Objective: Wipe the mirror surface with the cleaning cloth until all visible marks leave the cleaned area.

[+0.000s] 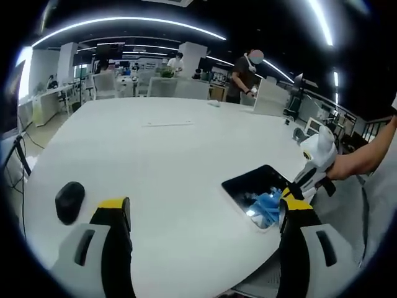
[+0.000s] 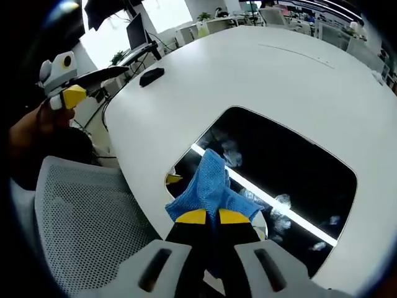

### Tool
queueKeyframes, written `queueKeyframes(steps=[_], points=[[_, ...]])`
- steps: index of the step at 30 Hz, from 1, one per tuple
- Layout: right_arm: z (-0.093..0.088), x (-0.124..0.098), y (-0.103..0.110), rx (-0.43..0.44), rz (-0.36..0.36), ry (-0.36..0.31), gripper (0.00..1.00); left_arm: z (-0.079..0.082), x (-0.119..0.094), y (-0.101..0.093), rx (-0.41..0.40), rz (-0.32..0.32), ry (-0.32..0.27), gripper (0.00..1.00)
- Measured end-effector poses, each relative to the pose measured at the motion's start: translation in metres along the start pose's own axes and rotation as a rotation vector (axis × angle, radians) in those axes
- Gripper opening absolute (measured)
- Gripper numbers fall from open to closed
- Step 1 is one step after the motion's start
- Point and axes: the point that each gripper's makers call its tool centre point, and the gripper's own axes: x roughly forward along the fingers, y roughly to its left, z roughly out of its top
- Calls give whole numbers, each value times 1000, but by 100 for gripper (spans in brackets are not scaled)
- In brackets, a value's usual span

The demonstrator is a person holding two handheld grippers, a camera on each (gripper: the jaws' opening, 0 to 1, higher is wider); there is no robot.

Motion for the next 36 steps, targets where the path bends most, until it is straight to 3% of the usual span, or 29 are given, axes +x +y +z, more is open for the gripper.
queueKeyframes(steps=[10,12,15,18,25,36], points=[[-10,-11,-19,25,-19,-1,0,3,0,2,-7,9,-1,99],[-11,-12,-20,25,-22,0,0,4,0,16,55,74,-8,99],[-13,-14,-24,27,-24,0,0,3,0,18,33,79,-8,99],[-15,-16,-26,30,-27,1,0,6,-1,16,70,78,-12,99],[-15,-16,-27,32,-27,-1,0,7,-4,16,4,92,-13,99],[-9,-13,-37,10,-40,2,0,0,-5,20,-6,85,-14,99]])
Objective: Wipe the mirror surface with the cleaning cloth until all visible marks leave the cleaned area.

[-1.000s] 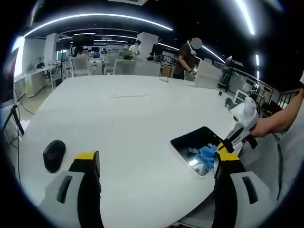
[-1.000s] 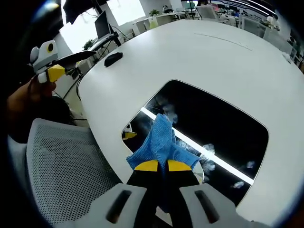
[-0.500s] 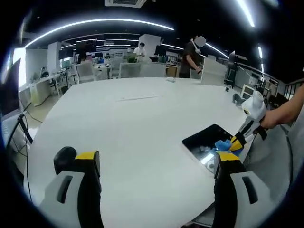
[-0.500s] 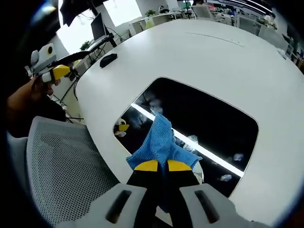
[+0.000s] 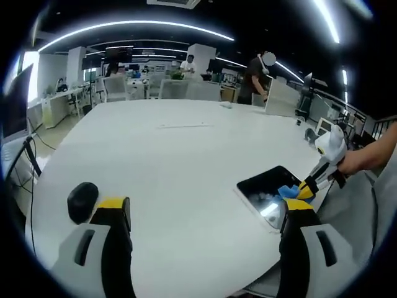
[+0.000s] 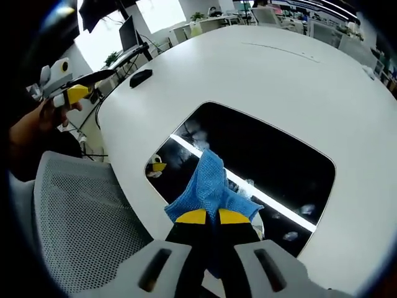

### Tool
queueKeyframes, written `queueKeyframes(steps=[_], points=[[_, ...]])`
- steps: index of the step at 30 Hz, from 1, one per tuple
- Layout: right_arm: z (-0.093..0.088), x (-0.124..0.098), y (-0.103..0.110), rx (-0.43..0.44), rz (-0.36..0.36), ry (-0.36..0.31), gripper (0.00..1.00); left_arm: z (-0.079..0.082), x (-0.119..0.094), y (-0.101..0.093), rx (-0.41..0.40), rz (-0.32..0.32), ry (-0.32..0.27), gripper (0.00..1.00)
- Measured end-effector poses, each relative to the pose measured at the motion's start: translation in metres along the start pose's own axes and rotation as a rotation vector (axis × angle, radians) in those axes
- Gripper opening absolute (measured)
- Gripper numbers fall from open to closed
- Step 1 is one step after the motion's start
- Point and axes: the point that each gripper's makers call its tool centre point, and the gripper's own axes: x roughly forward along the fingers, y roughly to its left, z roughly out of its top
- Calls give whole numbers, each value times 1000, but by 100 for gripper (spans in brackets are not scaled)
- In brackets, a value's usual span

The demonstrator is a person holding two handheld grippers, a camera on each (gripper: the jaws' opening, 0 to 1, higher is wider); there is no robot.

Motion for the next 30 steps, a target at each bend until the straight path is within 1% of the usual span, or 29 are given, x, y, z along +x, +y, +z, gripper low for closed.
queueKeyframes(steps=[4,8,13,30], points=[[5,3,-7,-4,-6,-2,0,-1,0,0,-6,-4,-4,99],[10,4,-8,-9,-11,-7,0,-3,0,-1,-12,-7,-1,99],[18,8,-17,-16,-19,-17,0,-4,1,-2,-14,-10,3,99],[57,23,-48,-50,-52,-27,0,-7,2,0,-35,-14,18,99]])
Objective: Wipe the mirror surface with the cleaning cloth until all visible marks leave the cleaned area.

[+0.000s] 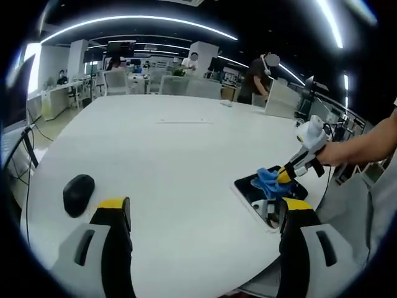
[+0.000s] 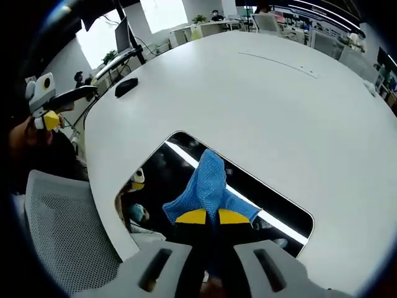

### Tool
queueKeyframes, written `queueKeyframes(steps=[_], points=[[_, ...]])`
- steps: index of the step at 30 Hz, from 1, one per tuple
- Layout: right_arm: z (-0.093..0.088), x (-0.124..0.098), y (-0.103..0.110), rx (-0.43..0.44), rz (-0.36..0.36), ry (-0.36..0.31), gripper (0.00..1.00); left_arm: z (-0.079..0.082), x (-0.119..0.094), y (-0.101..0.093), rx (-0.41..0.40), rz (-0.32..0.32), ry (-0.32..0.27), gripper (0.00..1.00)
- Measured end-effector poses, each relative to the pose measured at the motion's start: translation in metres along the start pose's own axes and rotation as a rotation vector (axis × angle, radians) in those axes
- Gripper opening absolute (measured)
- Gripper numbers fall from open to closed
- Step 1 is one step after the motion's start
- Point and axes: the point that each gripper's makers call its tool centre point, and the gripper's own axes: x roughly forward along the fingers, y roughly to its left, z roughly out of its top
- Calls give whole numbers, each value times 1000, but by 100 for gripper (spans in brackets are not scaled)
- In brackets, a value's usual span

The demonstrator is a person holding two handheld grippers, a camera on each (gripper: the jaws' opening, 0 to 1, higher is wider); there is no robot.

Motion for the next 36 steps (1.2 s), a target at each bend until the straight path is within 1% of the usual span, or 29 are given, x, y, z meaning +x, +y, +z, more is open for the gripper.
queueKeyframes(steps=[5,12,14,18,24,36], points=[[9,5,-9,-1,-13,-1,0,-1,0,1,4,5,-1,99],[16,10,-18,-1,-17,-1,0,0,-4,-4,-2,5,2,99],[19,11,-19,17,-13,0,0,-1,-4,-3,-4,8,5,99],[22,12,-21,4,-16,7,0,-1,-4,-3,-9,9,6,99],[21,13,-25,6,-9,2,0,0,-1,-1,-6,8,3,99],[12,4,-33,19,-26,14,0,-2,1,1,-3,4,2,99]])
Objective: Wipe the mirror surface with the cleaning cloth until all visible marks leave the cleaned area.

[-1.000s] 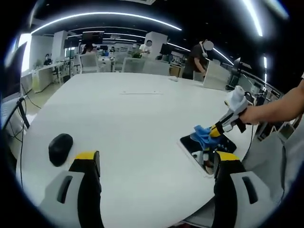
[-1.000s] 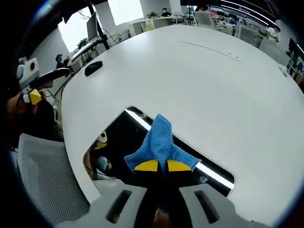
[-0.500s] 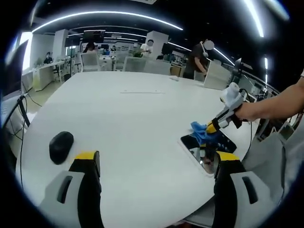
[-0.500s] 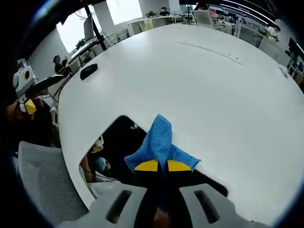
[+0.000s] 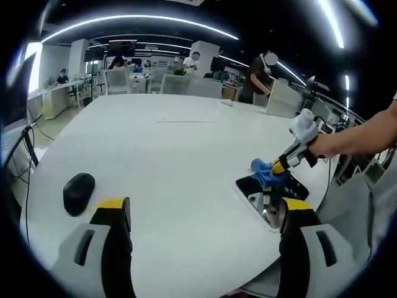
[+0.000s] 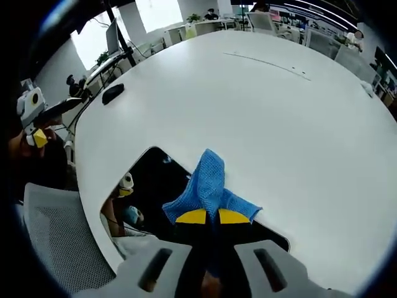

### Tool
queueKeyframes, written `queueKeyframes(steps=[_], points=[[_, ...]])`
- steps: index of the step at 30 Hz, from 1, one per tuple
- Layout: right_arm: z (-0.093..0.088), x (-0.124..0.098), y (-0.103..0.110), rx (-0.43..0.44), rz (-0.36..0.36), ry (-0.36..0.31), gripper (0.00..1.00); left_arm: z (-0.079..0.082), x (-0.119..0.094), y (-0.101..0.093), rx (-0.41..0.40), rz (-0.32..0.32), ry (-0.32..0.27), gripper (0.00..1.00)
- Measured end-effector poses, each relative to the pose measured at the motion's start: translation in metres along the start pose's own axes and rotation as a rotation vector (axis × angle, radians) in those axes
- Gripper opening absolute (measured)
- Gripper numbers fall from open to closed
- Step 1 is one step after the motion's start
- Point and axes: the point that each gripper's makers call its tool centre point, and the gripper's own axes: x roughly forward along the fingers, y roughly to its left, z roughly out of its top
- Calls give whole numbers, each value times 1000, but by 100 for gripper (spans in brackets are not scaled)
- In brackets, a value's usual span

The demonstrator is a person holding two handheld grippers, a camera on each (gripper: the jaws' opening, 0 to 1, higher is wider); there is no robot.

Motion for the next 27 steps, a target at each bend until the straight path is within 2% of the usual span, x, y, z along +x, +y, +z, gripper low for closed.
queueKeyframes(steps=[13,27], points=[[-7,-4,-12,17,-10,7,0,3,0,6,10,6,3,99],[-15,-8,-27,-1,-23,25,0,1,2,2,6,5,6,99]])
